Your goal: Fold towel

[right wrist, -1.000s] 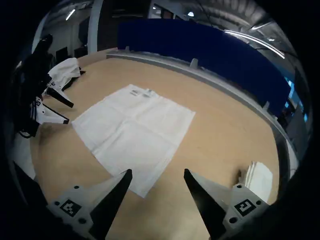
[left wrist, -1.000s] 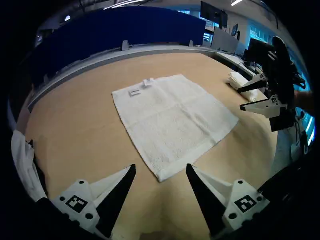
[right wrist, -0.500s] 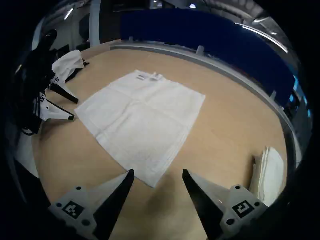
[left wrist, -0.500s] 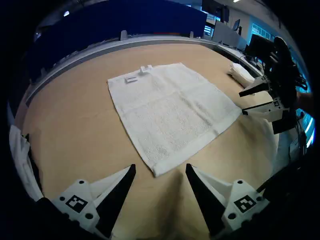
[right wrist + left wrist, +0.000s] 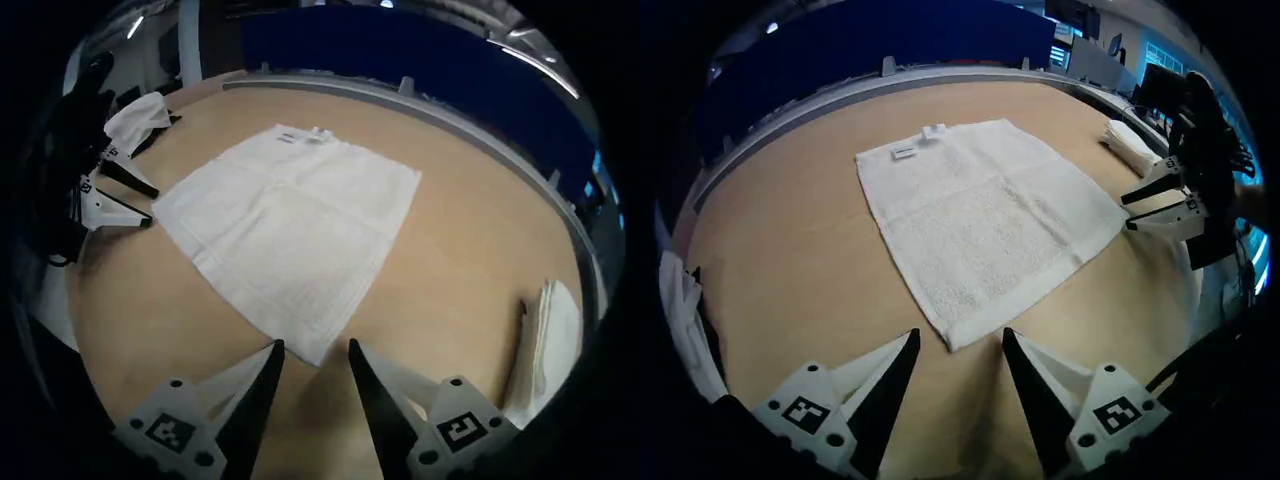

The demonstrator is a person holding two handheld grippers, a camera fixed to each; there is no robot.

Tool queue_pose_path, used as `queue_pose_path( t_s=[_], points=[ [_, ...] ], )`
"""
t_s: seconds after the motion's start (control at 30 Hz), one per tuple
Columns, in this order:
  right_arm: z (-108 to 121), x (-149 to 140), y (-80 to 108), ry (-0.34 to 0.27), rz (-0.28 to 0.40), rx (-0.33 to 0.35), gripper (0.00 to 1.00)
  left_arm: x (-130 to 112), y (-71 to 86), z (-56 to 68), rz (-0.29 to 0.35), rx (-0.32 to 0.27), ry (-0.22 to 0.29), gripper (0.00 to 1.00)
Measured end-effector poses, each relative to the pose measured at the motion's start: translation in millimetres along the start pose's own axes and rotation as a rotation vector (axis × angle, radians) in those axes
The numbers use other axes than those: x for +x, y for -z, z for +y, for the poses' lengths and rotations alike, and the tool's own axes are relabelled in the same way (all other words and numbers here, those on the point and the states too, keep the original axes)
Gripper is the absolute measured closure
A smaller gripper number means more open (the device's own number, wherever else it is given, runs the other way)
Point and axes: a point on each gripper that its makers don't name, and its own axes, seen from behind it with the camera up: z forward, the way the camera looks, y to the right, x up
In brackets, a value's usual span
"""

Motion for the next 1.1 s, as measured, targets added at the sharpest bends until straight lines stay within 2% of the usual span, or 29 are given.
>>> queue_pose_path(
  t_s=[0.2,0.33,0.47,0.6,0.73,0.93,1.1],
  points=[
    [-2,-2,-2.0,-0.003,0.001,0.006,0.45,0,-1.4,-1.5,-0.01,0.023,-0.01,0.32],
    [-2,-2,-2.7,-0.012,0.001,0.008,0.45,0,-1.1,-1.6,-0.015,0.025,0.001,0.32],
    [-4,-2,-2.2,-0.017,0.001,0.016,0.5,0,-1.5,-1.0,-0.02,0.026,0.005,0.32],
    [-6,-2,-1.1,-0.012,0.004,0.018,0.54,-2,-3.2,0.2,-0.023,0.037,-0.018,0.36],
    [-8,-2,-1.4,-0.003,0.005,0.025,0.62,-2,-3.1,0.4,-0.027,0.045,-0.026,0.42],
    [-10,-2,-1.9,-0.003,0.002,0.029,0.7,-2,-2.8,3.3,-0.037,0.045,-0.029,0.5],
    [-11,-2,-1.9,-0.002,-0.001,0.026,0.76,-3,-2.0,1.1,-0.04,0.053,-0.013,0.66]
  ],
)
